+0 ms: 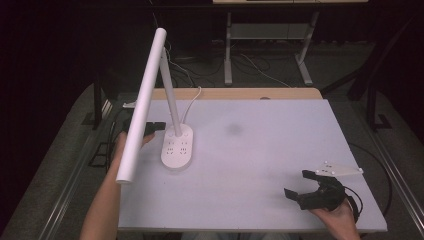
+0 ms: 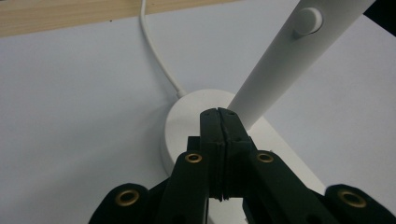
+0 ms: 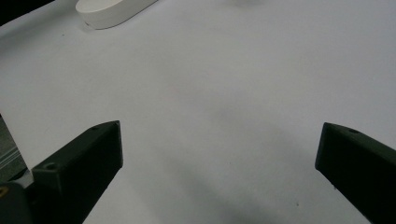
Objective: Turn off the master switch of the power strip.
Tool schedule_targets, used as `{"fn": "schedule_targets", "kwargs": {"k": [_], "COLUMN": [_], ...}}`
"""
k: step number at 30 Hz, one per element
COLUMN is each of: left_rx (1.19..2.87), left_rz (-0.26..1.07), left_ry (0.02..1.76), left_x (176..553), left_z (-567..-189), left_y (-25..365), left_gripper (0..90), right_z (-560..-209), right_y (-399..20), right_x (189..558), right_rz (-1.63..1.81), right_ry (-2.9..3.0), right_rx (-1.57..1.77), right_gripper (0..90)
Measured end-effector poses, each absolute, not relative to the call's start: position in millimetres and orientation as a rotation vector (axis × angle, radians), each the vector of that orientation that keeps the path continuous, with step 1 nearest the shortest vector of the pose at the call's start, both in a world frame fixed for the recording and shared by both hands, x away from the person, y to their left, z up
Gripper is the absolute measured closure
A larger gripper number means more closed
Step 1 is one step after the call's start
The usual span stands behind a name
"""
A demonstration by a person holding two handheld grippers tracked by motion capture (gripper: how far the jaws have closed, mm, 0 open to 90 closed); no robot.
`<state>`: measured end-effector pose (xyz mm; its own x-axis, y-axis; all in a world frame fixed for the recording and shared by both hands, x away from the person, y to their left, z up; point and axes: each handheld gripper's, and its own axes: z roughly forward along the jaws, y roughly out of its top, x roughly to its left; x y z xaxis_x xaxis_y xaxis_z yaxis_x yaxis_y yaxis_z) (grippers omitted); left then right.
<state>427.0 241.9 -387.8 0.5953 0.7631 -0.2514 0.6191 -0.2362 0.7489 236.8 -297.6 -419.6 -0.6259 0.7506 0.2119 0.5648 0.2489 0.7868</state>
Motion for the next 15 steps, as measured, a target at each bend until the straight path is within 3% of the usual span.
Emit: {"fn": "schedule_targets", "kwargs": {"k": [15], "left_rx": [2.01], "left_rz": [0.196], "left_ry": [1.124], "left_x": [434], "left_z": [-402], "left_y": [227], "left_gripper": [89.9], "right_z": [-420], "right_y": [-297], "right_x": [237], "right_rz": [1.304], "right_ry": [2.309], "right_rx": [1.242], "right_gripper": [0.3]}}
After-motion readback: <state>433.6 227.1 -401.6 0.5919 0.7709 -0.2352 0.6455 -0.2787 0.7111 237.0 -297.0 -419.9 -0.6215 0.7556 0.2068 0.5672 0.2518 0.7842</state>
